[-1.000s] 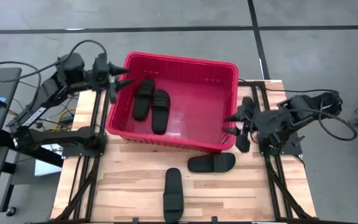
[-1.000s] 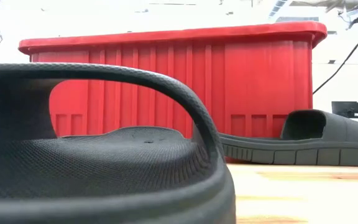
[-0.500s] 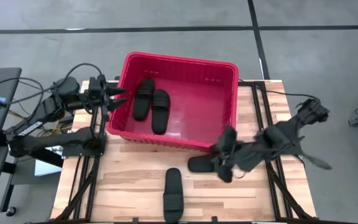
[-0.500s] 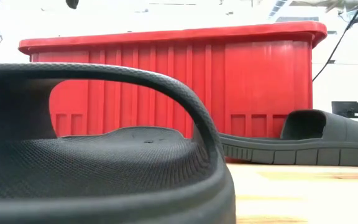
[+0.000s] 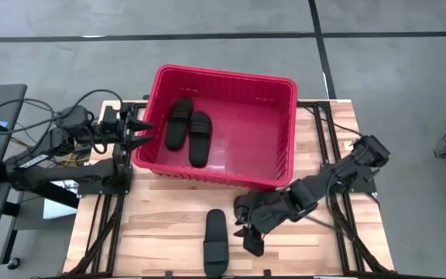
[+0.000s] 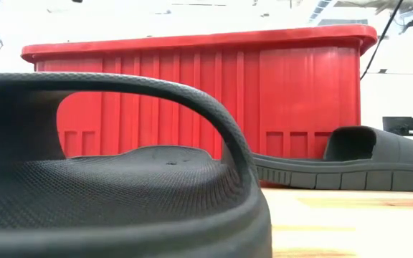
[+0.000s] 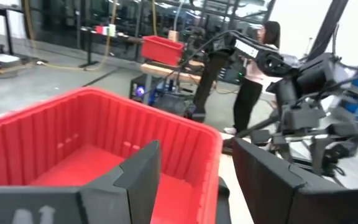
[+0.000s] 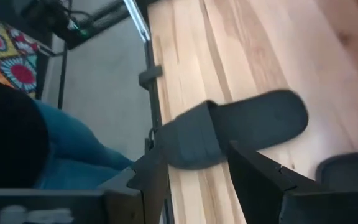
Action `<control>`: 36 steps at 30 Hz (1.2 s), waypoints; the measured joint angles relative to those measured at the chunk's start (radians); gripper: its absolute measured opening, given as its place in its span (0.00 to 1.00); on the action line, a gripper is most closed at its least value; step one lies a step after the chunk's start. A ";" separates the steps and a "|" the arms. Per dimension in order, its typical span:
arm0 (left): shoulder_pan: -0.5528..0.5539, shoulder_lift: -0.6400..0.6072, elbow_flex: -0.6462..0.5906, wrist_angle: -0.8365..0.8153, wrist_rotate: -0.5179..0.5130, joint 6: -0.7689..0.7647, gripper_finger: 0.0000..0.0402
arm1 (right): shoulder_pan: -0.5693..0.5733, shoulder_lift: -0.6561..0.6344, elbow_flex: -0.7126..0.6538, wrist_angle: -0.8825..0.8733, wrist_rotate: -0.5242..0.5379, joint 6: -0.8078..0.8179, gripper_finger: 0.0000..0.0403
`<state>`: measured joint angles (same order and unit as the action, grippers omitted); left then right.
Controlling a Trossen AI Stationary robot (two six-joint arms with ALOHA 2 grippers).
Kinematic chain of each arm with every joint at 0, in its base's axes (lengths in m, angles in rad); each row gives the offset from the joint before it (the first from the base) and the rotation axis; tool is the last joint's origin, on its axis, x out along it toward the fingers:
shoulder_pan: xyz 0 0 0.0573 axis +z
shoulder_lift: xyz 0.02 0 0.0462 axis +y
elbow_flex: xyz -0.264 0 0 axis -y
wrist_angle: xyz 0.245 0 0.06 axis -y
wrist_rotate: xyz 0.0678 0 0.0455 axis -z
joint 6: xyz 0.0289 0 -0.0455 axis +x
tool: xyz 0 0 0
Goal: Pick and place slides into bin
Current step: Put the black slide into the red organizer bin
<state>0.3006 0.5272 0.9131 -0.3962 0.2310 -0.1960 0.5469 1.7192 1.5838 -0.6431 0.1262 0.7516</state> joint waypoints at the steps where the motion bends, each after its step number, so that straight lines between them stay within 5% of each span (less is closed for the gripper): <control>1: -0.011 0.001 0.000 -0.001 0.000 0.000 0.47 | 0.005 0.010 0.000 0.009 -0.002 0.001 0.38; 11: -0.073 0.009 0.000 -0.005 -0.008 -0.009 0.47 | 0.020 0.098 0.003 -0.006 -0.060 0.035 0.30; 20: -0.073 0.009 0.000 -0.019 -0.009 -0.025 0.47 | -0.015 0.153 0.003 -0.218 -0.078 0.026 0.29; 36: -0.073 0.032 0.000 -0.017 -0.034 -0.027 0.47 | -0.092 0.154 0.001 -0.374 -0.080 -0.313 0.29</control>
<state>0.2276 0.5591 0.9131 -0.4131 0.1970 -0.2234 0.4547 1.8736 1.5845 -1.0169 0.0463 0.4389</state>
